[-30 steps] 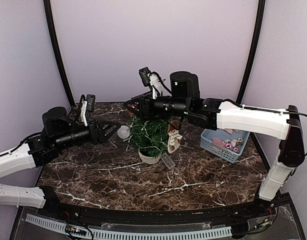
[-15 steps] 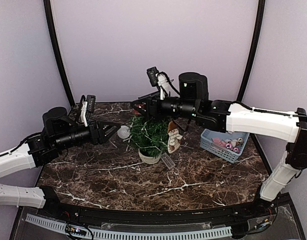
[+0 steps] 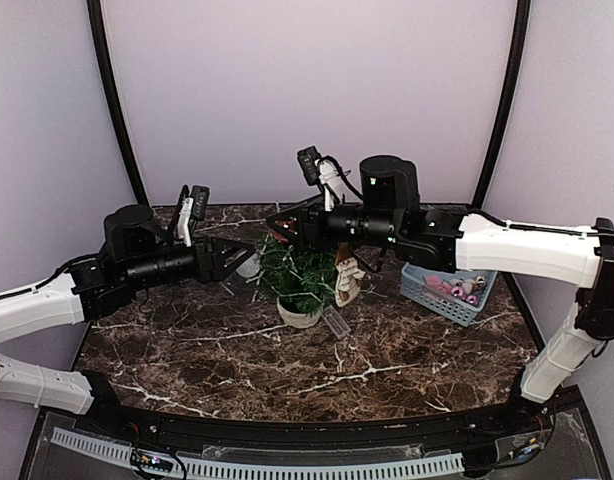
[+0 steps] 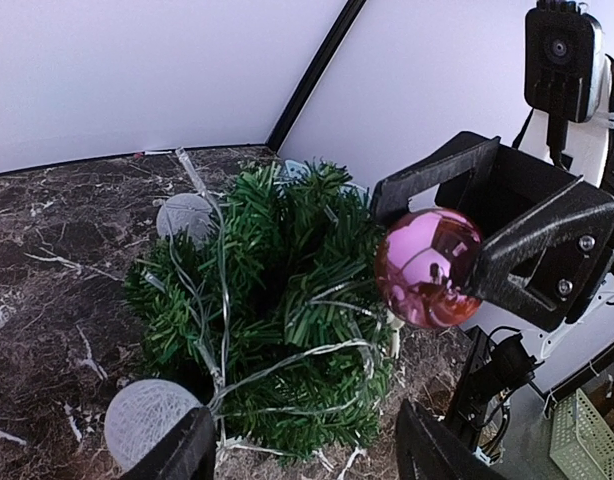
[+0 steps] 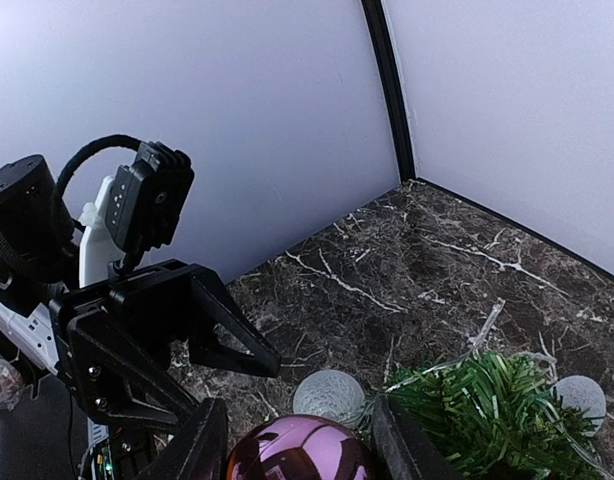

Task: Decorate the small christmas tree
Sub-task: Hang the ornament ball on the branch.

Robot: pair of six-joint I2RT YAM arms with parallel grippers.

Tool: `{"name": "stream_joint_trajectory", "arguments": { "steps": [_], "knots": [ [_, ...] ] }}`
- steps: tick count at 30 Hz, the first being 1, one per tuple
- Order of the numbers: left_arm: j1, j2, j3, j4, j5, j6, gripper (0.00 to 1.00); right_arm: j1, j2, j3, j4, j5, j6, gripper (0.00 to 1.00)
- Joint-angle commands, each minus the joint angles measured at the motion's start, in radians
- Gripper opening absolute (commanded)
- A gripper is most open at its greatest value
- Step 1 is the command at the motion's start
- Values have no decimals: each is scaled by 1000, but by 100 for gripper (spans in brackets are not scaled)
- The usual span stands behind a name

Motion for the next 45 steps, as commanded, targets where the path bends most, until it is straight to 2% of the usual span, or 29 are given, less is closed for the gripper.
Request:
{"name": "stream_joint_trajectory", "arguments": {
  "steps": [1,17,45],
  "knots": [
    [3,42,63,50,40,17,64,-3,-47,-26,50,22,19,42],
    [3,180,151,92,26,-33,62,-3,-57,-53,67,24,26,42],
    [3,253,138,57,-34,-28,55,-3,-45,-70,110,9,55,42]
  ]
}}
